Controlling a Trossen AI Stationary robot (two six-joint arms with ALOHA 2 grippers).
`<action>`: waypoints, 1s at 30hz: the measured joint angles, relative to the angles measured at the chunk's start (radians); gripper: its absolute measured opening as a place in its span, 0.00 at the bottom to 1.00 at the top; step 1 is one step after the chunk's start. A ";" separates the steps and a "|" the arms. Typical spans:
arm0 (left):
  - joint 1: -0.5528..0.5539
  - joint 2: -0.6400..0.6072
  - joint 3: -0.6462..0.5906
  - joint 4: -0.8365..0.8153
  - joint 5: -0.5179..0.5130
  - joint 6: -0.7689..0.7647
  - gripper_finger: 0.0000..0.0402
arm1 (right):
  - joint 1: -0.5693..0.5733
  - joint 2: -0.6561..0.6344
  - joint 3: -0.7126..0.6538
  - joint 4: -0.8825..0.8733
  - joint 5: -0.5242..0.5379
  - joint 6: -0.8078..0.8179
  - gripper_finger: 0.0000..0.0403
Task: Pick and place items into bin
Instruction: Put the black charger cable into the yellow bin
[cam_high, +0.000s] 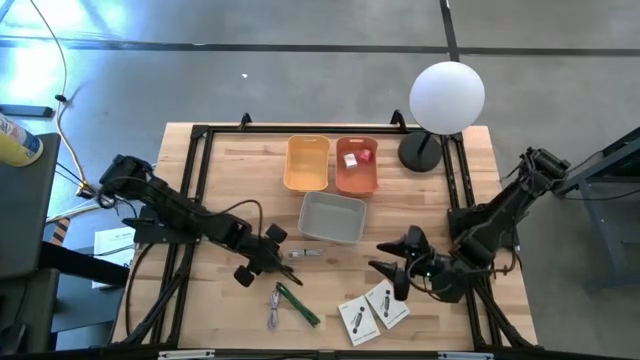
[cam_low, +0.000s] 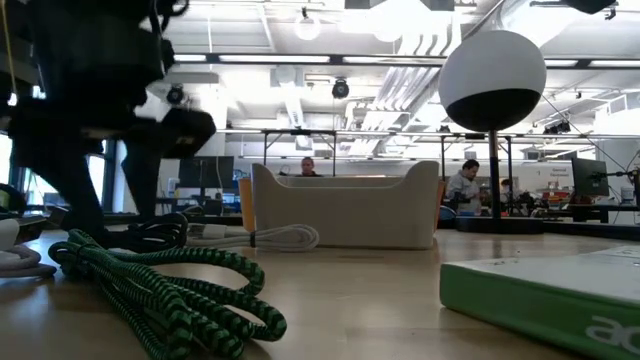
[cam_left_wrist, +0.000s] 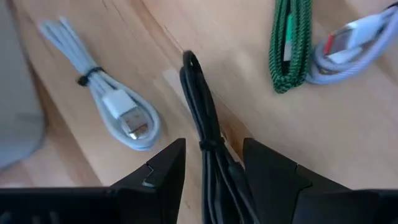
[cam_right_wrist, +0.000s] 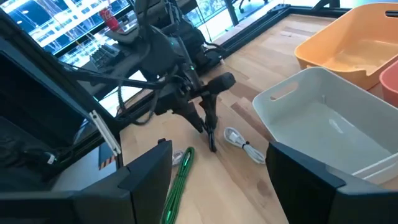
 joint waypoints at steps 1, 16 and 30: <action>0.000 0.013 0.002 -0.005 0.012 -0.002 0.37 | 0.003 0.000 0.000 -0.006 0.000 0.000 0.61; 0.000 0.075 0.007 -0.013 0.055 -0.159 0.25 | 0.007 0.000 0.000 -0.383 -0.387 0.283 0.61; -0.002 0.022 0.003 0.000 0.068 -0.309 0.07 | 0.007 0.003 -0.068 -0.527 -0.522 0.292 0.61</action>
